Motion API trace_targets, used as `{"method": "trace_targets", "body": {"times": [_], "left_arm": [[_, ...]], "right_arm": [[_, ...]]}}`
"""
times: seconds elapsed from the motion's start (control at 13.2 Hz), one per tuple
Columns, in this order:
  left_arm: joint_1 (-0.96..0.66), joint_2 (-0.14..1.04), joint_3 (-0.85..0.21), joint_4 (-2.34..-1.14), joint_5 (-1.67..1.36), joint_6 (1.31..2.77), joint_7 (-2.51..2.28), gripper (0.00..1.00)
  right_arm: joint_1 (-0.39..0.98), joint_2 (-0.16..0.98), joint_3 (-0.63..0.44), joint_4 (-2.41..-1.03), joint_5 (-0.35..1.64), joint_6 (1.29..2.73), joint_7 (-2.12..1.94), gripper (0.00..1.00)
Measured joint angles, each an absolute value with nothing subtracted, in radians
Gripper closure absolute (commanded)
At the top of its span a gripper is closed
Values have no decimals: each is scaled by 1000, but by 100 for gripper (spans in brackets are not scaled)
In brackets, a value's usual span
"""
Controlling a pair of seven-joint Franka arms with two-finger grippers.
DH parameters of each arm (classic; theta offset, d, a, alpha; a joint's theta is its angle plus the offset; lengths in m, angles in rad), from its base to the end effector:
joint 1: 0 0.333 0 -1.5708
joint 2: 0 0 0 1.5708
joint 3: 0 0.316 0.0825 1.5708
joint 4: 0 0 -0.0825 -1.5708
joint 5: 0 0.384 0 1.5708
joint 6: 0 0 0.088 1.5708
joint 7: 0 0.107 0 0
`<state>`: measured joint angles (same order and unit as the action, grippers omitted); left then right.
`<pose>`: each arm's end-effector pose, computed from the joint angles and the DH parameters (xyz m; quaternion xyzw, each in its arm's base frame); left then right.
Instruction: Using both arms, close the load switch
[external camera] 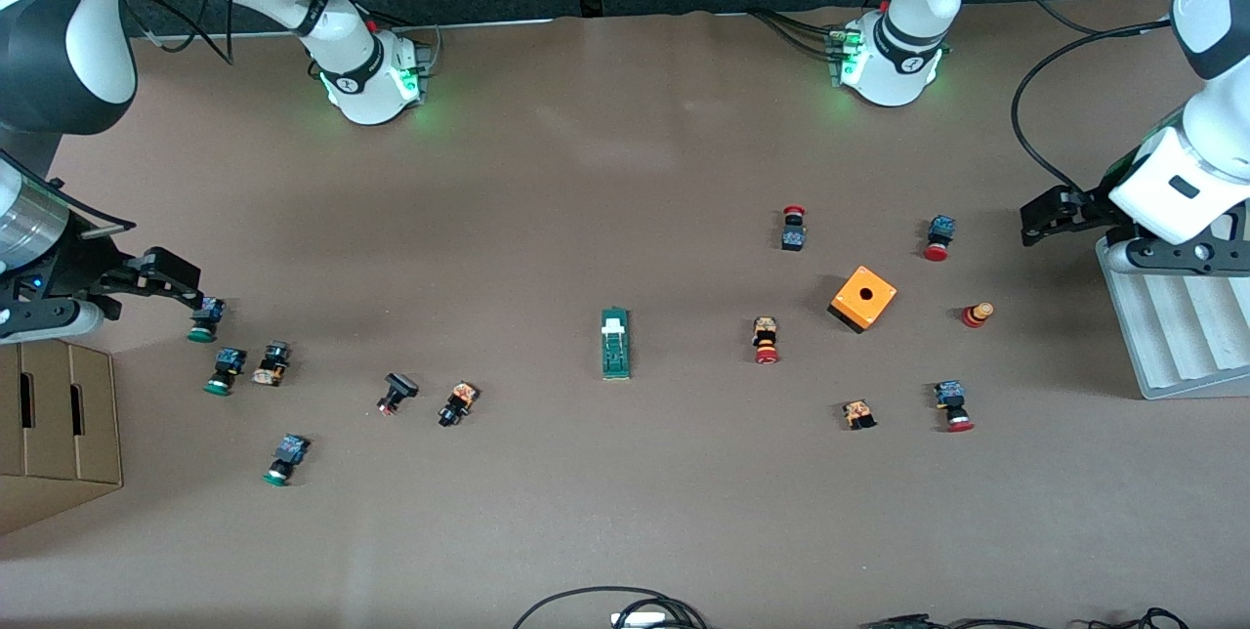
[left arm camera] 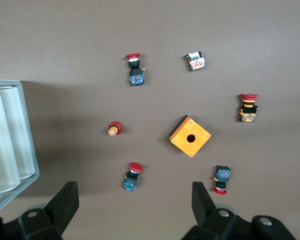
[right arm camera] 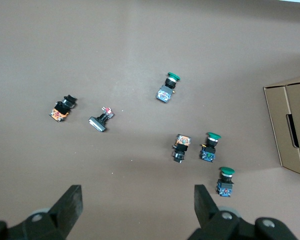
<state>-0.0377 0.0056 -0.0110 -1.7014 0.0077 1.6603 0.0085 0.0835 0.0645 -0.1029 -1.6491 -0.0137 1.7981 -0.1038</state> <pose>0.5582 -0.0264 0.5671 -0.9993 0.0290 0.0233 0.0043 0.5911 -0.0109 0.5711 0.9981 0.0437 0.0417 0.0126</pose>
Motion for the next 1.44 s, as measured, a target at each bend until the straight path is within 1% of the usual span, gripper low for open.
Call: {"method": "trace_targets", "body": {"times": [0.45,0.68,0.83,1.13,1.44], "left_arm": [[-38,6,-12,-1701,8,1660,3,0],[-42,6,-47,-1701,5,1660,-28,0],[-46,5,-100,-1701,3,1660,-94,0],[-50,6,-239,-1701,2,1673,-288,0],[-56,34,-406,-1701,1,1760,-452,0]], "right_arm": [[84,64,-103,-1646,-14,1804,-102,0],[84,64,-103,-1646,-14,1804,-102,0],[84,64,-103,-1645,-14,1804,-102,0],[84,64,-103,-1645,-14,1804,-102,0],[84,64,-104,-1645,-14,1804,-102,0]]}}
